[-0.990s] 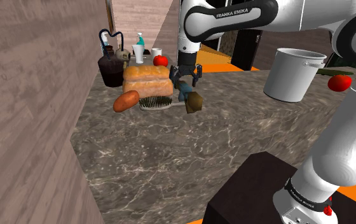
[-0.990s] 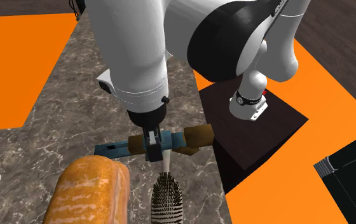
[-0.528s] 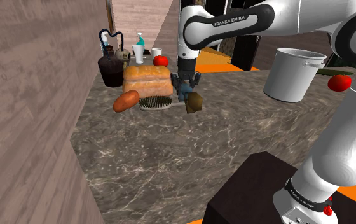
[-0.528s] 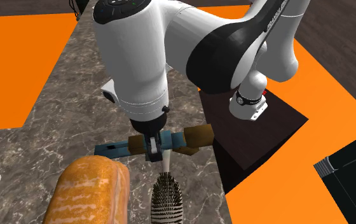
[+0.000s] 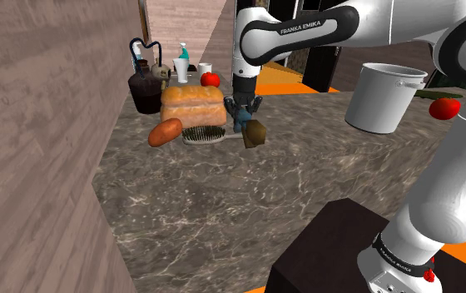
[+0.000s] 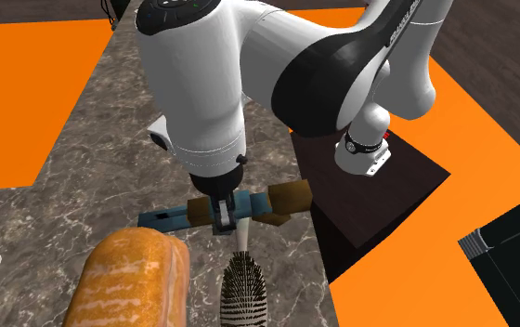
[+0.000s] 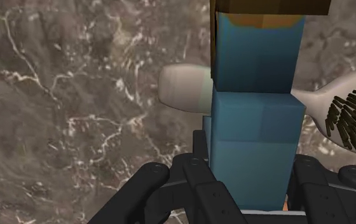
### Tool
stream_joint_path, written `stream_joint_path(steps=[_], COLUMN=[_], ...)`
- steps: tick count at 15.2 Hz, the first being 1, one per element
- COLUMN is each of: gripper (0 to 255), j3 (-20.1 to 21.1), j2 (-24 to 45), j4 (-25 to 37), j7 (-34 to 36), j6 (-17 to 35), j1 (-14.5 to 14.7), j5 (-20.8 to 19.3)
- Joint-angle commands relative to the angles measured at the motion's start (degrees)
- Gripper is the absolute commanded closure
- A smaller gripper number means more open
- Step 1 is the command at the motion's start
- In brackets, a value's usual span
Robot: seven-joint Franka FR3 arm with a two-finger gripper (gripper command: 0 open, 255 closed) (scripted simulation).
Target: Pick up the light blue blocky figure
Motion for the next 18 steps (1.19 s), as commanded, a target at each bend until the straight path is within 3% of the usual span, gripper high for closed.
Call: stream_joint_path(steps=[1,18], gripper=[255,255], j3=[0.0,0.1], j2=[0.0,0.2], j4=[0.0,12.0], j7=[0.0,0.1], j6=[0.0,-11.8], j1=[0.0,0.1], j5=[0.0,0.0])
